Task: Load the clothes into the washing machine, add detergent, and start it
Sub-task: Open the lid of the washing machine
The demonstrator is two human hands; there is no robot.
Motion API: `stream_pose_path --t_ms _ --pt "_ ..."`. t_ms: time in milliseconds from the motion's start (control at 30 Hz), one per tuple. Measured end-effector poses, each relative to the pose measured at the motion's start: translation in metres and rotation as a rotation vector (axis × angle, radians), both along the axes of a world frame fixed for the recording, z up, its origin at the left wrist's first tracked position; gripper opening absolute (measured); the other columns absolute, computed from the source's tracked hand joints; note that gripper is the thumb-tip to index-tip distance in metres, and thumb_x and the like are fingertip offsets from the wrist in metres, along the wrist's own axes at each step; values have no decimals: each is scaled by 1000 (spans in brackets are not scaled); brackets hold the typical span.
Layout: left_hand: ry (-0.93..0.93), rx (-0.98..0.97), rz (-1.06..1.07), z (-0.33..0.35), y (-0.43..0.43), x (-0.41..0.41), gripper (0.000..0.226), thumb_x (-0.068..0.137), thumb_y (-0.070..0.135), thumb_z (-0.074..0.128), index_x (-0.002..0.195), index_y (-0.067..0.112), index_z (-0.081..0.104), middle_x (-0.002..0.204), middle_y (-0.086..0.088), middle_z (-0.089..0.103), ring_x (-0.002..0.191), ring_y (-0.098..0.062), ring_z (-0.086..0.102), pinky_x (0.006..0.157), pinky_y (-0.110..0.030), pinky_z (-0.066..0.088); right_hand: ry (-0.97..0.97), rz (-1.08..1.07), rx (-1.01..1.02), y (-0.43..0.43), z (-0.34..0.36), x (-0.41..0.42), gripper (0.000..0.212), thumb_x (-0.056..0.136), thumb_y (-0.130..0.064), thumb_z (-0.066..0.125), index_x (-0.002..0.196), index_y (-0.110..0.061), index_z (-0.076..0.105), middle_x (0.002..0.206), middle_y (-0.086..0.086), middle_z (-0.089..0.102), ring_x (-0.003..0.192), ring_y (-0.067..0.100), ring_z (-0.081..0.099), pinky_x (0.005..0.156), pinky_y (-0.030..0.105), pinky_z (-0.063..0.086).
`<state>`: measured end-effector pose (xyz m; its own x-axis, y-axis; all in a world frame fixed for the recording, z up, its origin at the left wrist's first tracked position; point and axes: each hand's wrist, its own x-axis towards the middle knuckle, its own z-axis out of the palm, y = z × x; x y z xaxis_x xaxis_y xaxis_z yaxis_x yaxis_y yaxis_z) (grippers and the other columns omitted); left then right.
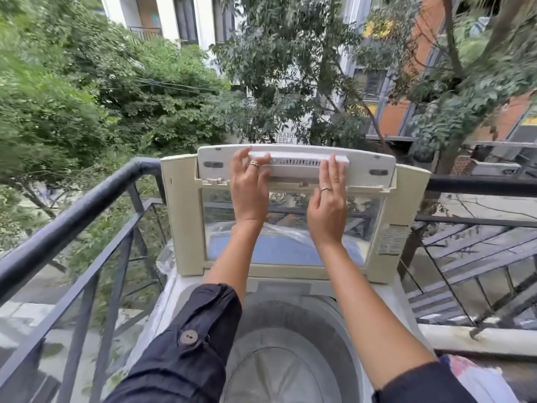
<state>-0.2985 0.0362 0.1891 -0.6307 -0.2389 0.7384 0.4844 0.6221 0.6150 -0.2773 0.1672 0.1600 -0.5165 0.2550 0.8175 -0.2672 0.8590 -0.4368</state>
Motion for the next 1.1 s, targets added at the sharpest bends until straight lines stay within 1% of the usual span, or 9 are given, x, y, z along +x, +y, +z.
stream_pose_path --t_ms 100,200,267,367,500,667,867,1000,1100 --pt "-39 -8 33 3 1 -6 18 87 11 64 105 9 69 120 -15 51 108 -9 43 101 -15 29 -41 -4 -2 -2 -11 1 59 86 5 34 144 -5 33 153 9 30 144 26 22 117 24 21" --pt "-82 -8 59 4 4 -12 17 87 13 65 103 10 69 118 -14 50 109 -18 47 101 -27 38 -69 0 -15 -1 -16 2 62 83 10 35 143 -4 33 153 11 31 143 28 26 110 2 11" --pt "-104 2 82 5 6 -13 17 87 16 64 102 9 69 118 -14 49 111 -23 48 103 -31 39 -83 10 -22 1 -16 1 62 82 11 35 142 -3 35 152 12 33 141 29 29 105 -6 7" --pt "-128 39 124 3 8 -10 16 86 20 66 94 6 68 113 -14 52 110 -26 49 104 -38 40 -106 8 -14 2 -16 4 64 80 10 35 143 -6 35 152 9 32 142 25 28 110 10 26" --pt "-179 89 108 5 8 5 15 86 23 67 91 10 67 105 -9 59 102 -24 54 99 -33 38 -136 20 -18 5 -15 14 65 81 8 34 143 -8 36 153 6 32 143 22 28 102 36 47" --pt "-174 70 81 4 7 29 13 91 7 55 98 3 65 104 -12 59 98 -27 57 94 -32 42 -222 53 -26 1 -10 28 67 82 4 35 146 -10 28 156 4 23 145 22 19 109 40 40" --pt "-145 34 90 -12 14 59 34 86 -5 46 118 1 58 118 -14 57 115 -30 51 105 -36 36 -271 73 -15 2 -7 44 66 83 5 39 146 -9 28 157 3 19 146 21 15 116 38 29" --pt "-242 5 91 -20 22 65 49 87 -2 46 135 10 46 140 -8 46 142 -24 28 121 -42 7 -340 103 34 6 -1 55 64 87 2 38 148 -10 23 159 3 7 148 20 6 121 39 12" --pt "-268 -29 84 -23 25 71 55 88 0 46 142 12 39 148 -8 39 146 -22 21 119 -40 0 -350 158 26 9 1 61 65 87 4 37 149 -10 20 159 4 5 148 22 5 118 44 23"
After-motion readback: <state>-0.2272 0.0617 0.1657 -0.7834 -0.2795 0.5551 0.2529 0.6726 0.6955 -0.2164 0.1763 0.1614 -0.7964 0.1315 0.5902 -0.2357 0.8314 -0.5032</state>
